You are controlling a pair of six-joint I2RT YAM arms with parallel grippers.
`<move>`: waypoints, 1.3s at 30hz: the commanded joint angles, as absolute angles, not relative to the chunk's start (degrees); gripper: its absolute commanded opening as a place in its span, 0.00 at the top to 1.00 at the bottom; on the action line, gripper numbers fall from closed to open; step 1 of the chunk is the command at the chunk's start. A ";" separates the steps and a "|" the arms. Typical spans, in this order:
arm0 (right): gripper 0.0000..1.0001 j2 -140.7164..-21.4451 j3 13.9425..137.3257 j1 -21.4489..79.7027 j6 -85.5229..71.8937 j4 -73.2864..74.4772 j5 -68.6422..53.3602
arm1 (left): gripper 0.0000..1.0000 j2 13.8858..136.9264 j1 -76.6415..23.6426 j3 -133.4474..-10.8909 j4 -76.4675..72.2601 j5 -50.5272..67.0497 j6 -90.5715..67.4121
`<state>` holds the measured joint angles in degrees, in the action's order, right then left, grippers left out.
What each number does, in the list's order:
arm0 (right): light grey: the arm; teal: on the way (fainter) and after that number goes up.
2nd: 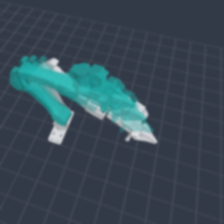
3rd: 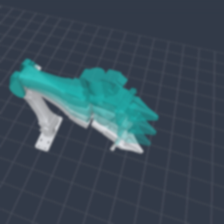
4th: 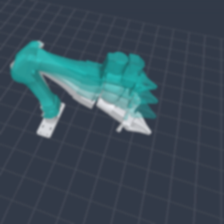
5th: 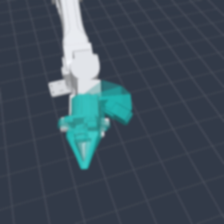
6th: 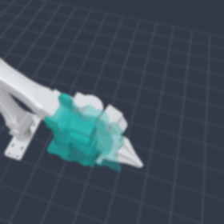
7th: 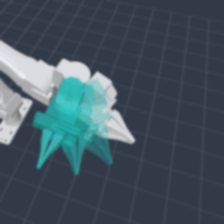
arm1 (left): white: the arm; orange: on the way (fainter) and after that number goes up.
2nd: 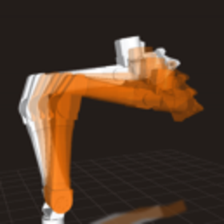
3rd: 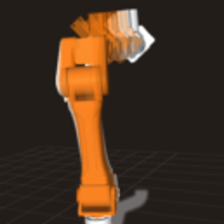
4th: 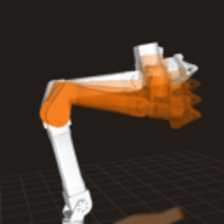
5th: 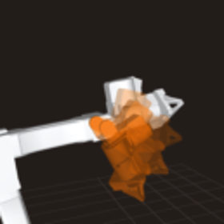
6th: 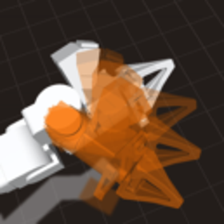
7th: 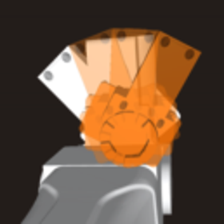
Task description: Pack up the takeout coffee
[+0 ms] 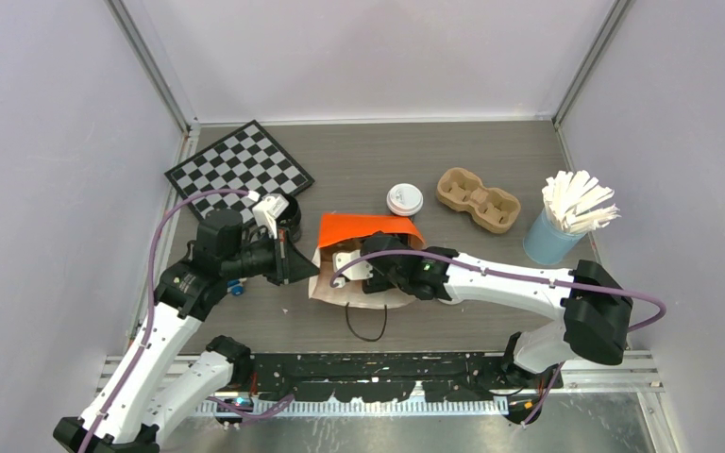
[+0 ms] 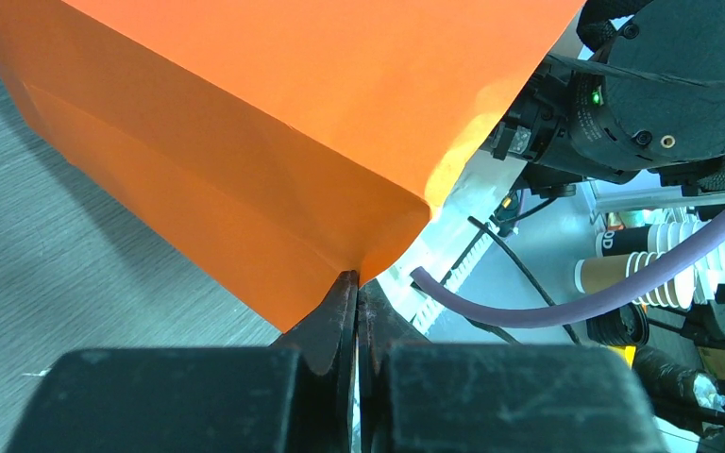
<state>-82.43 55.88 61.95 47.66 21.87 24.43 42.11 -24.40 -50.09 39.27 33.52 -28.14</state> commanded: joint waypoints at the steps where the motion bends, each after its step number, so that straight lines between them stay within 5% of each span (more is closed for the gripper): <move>1: 0.15 -80.99 57.22 61.32 46.93 22.62 24.39 | 1.00 41.83 -24.35 -50.45 37.01 35.03 -28.25; 39: 0.10 -76.62 65.00 62.75 44.97 34.12 16.14 | 1.00 42.01 -24.35 -49.50 37.09 33.60 -27.99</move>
